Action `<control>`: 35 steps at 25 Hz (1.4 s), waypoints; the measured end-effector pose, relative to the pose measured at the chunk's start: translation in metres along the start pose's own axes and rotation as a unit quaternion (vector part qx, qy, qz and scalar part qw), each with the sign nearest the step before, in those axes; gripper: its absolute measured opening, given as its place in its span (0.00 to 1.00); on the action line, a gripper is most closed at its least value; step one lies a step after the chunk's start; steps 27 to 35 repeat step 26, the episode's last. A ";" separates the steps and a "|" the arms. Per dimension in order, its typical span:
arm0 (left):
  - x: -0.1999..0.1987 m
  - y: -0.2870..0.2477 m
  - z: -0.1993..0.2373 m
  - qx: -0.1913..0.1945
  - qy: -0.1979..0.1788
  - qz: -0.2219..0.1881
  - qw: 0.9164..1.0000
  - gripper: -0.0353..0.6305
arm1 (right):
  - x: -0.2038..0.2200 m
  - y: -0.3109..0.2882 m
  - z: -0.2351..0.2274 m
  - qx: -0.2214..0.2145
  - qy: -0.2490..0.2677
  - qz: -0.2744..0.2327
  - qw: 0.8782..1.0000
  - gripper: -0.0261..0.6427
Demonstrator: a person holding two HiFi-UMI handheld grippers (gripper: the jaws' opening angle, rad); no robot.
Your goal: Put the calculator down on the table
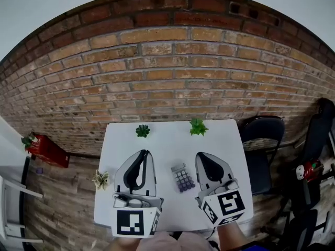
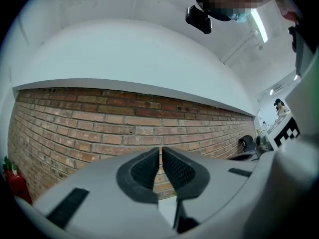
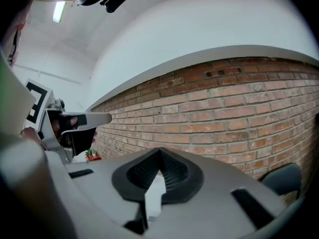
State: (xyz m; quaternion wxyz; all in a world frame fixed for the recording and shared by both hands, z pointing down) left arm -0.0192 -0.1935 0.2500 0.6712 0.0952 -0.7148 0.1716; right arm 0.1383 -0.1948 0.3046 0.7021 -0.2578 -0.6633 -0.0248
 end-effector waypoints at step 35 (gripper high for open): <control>0.009 0.000 -0.004 0.010 0.006 0.006 1.000 0.09 | -0.002 0.002 0.007 0.001 0.004 -0.003 1.000 0.03</control>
Point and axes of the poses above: the fingertips, and each gripper's own axes: y backward along the fingers, z to its left, x out of its underside, the point moved 3 cm from there along y, backward along the fingers, and after that the axes turned 13 degrees about z, right-handed, at the moved point
